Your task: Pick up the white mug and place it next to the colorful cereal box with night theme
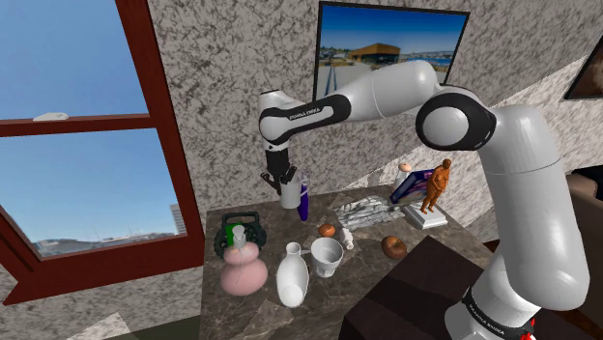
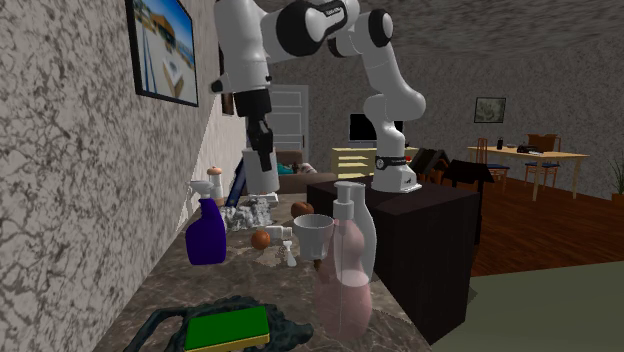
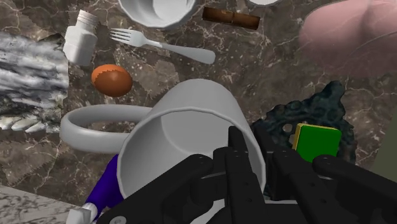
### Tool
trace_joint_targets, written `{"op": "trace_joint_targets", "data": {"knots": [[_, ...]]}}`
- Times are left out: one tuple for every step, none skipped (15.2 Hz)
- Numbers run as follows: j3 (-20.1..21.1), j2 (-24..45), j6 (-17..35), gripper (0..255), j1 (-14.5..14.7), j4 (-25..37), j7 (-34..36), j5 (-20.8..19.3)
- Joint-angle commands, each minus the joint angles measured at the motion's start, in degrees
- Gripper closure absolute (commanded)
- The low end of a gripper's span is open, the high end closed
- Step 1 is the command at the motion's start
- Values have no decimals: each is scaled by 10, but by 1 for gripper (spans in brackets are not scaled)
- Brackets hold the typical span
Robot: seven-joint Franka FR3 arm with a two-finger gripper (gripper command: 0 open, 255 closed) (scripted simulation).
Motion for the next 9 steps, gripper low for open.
{"op": "trace_joint_targets", "data": {"knots": [[0,-7,-13,255,0,6,0,1],[1,-9,-20,255,0,10,0,1],[1,-12,-26,255,0,14,0,1],[1,-14,-32,255,0,18,0,2],[1,-16,-39,255,0,23,0,2],[1,-18,-46,255,0,28,0,2],[1,-19,-53,255,0,33,0,2],[2,-21,-59,255,0,38,1,2],[2,-23,-66,255,0,43,1,3]]}}
